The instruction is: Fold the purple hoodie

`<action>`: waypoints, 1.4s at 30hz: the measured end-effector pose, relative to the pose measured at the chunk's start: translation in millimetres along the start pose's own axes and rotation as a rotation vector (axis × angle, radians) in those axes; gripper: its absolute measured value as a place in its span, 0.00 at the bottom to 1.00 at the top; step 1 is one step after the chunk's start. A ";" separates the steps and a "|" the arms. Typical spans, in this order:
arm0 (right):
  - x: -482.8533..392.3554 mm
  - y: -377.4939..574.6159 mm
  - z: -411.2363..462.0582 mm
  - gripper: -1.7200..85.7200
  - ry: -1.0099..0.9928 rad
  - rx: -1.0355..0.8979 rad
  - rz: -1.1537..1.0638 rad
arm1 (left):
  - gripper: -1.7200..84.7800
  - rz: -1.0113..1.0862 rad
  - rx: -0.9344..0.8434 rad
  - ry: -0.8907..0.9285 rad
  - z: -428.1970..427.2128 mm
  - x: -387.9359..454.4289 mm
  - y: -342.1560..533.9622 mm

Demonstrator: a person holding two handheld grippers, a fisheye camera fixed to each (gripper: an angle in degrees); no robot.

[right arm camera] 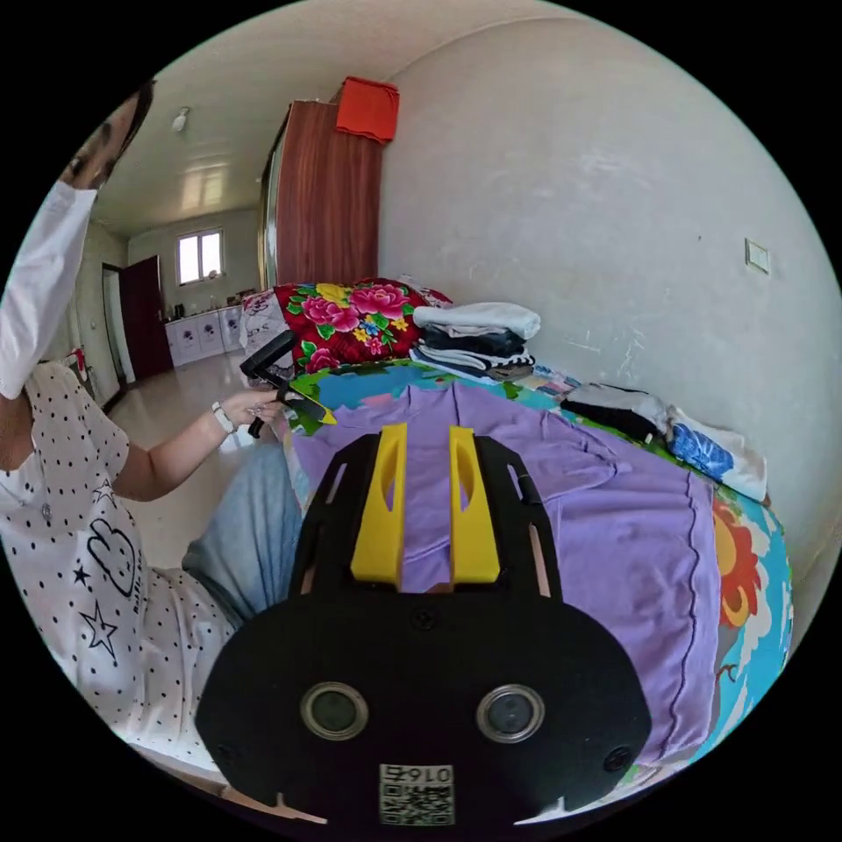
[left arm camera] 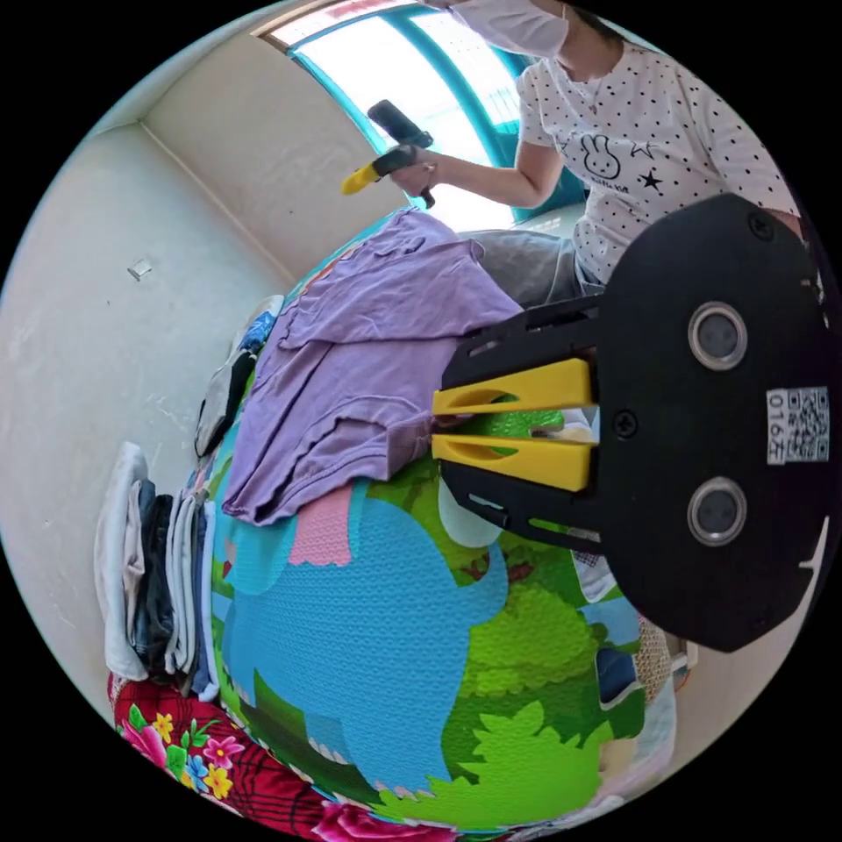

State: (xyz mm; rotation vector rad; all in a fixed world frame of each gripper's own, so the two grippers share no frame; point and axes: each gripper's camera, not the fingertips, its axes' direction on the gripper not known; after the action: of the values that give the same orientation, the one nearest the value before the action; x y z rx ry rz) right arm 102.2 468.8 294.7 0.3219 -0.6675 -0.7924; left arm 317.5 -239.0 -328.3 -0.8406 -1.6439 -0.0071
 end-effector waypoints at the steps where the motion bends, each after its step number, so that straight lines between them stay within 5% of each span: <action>1: 3.7 -27.1 24.2 0.10 -0.037 -0.011 -0.003 | 0.02 0.011 0.014 -0.023 -0.3 5.1 1.3; 6: 7.5 -126.9 172.5 0.12 -0.144 -0.226 -0.034 | 0.01 0.054 0.067 -0.135 -1.1 41.8 2.7; 14: 9.9 -190.4 400.0 0.12 -0.187 -0.691 -0.007 | 0.01 0.062 0.108 -0.066 -4.0 60.7 -3.1; 30: 39.9 -254.7 446.0 0.06 0.065 -0.663 -0.034 | 0.01 -0.060 -0.024 -0.213 -4.4 66.9 -117.5; 34: 63.6 -254.5 403.6 0.11 -0.011 -0.542 0.096 | 0.01 -0.128 0.041 -0.120 -16.8 67.6 -100.1; 37: 96.1 -250.8 309.6 0.11 -0.140 -0.368 0.181 | 0.01 -0.225 0.110 -0.213 -42.1 83.3 -79.1; 42: 146.4 -197.3 118.1 0.11 -0.101 -0.262 0.127 | 0.06 0.137 0.055 -0.015 -25.6 208.8 -86.4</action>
State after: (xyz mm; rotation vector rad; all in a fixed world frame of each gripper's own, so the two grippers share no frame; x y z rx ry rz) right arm -8.8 225.4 347.1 0.0012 -0.6631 -0.7678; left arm 292.7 -207.1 -104.5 -0.9107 -1.5908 0.1401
